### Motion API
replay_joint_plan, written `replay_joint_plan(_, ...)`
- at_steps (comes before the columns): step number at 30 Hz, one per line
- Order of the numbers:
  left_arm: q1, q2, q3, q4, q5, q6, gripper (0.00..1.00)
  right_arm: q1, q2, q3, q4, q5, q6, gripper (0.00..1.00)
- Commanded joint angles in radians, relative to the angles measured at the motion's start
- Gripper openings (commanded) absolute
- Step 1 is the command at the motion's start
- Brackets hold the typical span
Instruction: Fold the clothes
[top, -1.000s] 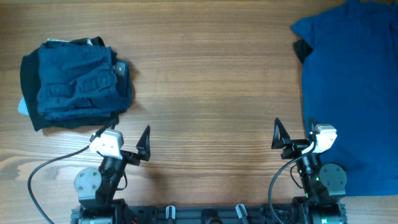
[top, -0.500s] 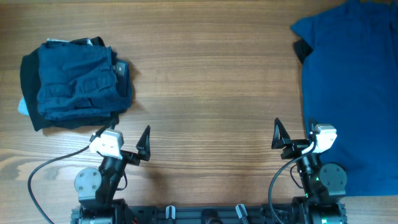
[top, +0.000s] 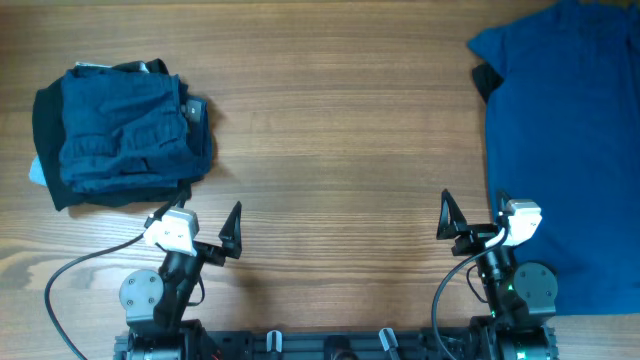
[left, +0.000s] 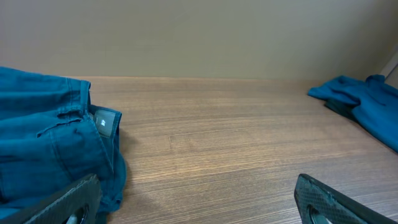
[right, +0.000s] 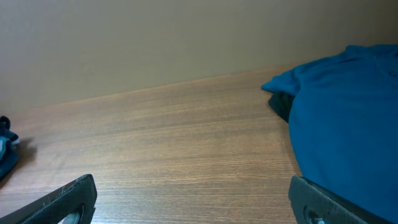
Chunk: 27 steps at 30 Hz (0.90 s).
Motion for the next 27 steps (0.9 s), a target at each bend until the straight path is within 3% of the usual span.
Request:
replay_joint_plan(1, -0.004, -0.003, -0.008, 0.004, 0.012, -0.006, 1.00, -0.005, -0.012, -0.002, 0.006, 0.007, 0.011, 0.99)
replay_joint_plan(10, -0.004, -0.003, -0.008, 0.048, 0.037, -0.007, 1.00, -0.005, -0.012, -0.002, 0.029, 0.007, 0.012, 1.00)
replay_joint_plan(12, -0.004, -0.003, -0.008, 0.044, 0.137, -0.006, 1.00, -0.005, -0.012, -0.002, 0.056, -0.058, 0.160, 1.00)
replay_joint_plan(15, -0.004, -0.003, -0.008, 0.017, 0.299, -0.006, 1.00, -0.005, -0.012, -0.002, 0.038, -0.188, 0.526, 0.99)
replay_joint_plan(16, -0.004, -0.003, -0.008, 0.018, 0.337, -0.008, 1.00, -0.005, -0.012, -0.002, 0.035, -0.214, 0.561, 1.00)
replay_joint_plan(21, -0.004, 0.002, 0.045, 0.188, 0.336, -0.200, 1.00, -0.005, -0.003, 0.023, 0.316, -0.422, 0.368, 0.99)
replay_joint_plan(24, -0.004, 0.056, 0.181, 0.125, 0.269, -0.212, 1.00, -0.005, 0.073, 0.116, 0.349, -0.515, 0.347, 1.00)
replay_joint_plan(27, -0.004, 0.218, 0.344, 0.029, 0.223, -0.212, 1.00, -0.005, 0.251, 0.238, 0.321, -0.605, 0.310, 1.00)
